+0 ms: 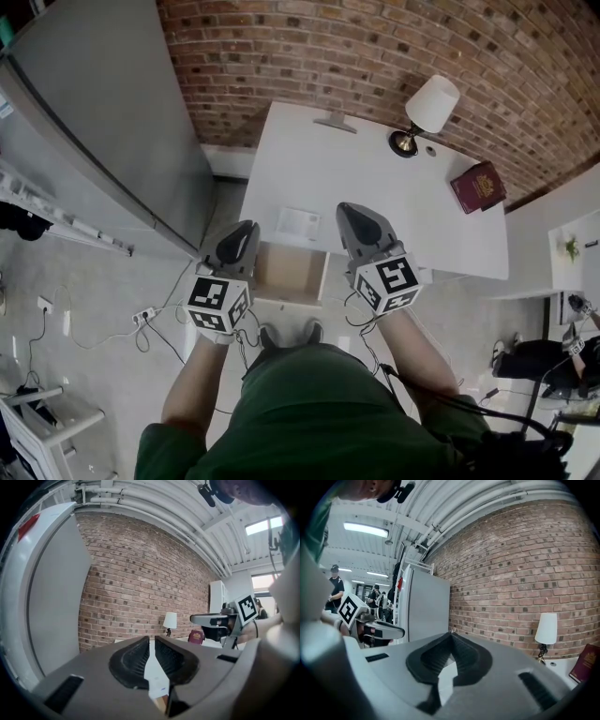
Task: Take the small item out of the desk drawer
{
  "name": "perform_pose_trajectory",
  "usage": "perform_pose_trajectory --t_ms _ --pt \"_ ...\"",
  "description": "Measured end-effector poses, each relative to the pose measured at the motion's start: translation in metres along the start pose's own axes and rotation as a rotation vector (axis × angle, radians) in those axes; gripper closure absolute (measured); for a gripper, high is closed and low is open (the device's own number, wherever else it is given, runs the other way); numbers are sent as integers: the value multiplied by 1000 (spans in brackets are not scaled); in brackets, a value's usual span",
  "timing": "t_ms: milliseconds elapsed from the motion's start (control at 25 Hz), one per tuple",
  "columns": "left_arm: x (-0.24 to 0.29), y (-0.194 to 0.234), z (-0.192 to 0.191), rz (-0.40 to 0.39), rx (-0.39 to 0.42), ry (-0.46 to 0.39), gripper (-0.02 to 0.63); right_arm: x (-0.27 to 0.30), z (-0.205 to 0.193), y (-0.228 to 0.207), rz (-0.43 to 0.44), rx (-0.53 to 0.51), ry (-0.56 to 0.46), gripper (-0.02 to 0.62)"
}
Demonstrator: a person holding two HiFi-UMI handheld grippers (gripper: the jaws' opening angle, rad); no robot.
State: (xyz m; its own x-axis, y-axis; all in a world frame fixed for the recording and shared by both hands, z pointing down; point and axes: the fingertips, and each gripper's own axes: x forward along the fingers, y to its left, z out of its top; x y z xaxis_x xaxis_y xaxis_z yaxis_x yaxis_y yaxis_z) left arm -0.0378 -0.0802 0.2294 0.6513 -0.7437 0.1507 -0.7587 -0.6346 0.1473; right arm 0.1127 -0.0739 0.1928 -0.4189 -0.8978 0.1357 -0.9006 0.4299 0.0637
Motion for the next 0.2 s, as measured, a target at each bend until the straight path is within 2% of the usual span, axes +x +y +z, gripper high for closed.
perform_pose_trajectory --t_ms 200 --pt "5 9 -4 -12 4 4 572 6 -3 1 -12 -2 4 592"
